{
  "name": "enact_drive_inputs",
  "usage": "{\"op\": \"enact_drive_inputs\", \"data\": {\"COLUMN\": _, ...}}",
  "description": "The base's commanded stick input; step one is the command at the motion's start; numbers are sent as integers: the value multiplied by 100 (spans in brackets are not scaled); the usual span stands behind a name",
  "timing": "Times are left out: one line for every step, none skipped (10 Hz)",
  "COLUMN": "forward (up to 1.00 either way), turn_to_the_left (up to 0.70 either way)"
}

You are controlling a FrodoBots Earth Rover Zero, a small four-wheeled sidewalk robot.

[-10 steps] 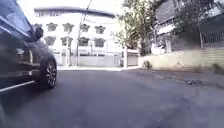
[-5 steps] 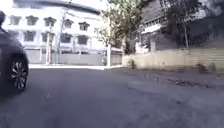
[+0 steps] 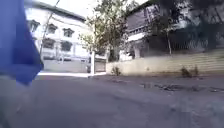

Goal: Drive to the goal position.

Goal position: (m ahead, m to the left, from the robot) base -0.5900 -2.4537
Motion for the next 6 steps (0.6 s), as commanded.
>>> {"op": "enact_drive_inputs", "data": {"forward": 100, "turn_to_the_left": 39}}
{"op": "enact_drive_inputs", "data": {"forward": 100, "turn_to_the_left": 39}}
{"op": "enact_drive_inputs", "data": {"forward": 100, "turn_to_the_left": 39}}
{"op": "enact_drive_inputs", "data": {"forward": 100, "turn_to_the_left": 39}}
{"op": "enact_drive_inputs", "data": {"forward": 100, "turn_to_the_left": 39}}
{"op": "enact_drive_inputs", "data": {"forward": 100, "turn_to_the_left": 39}}
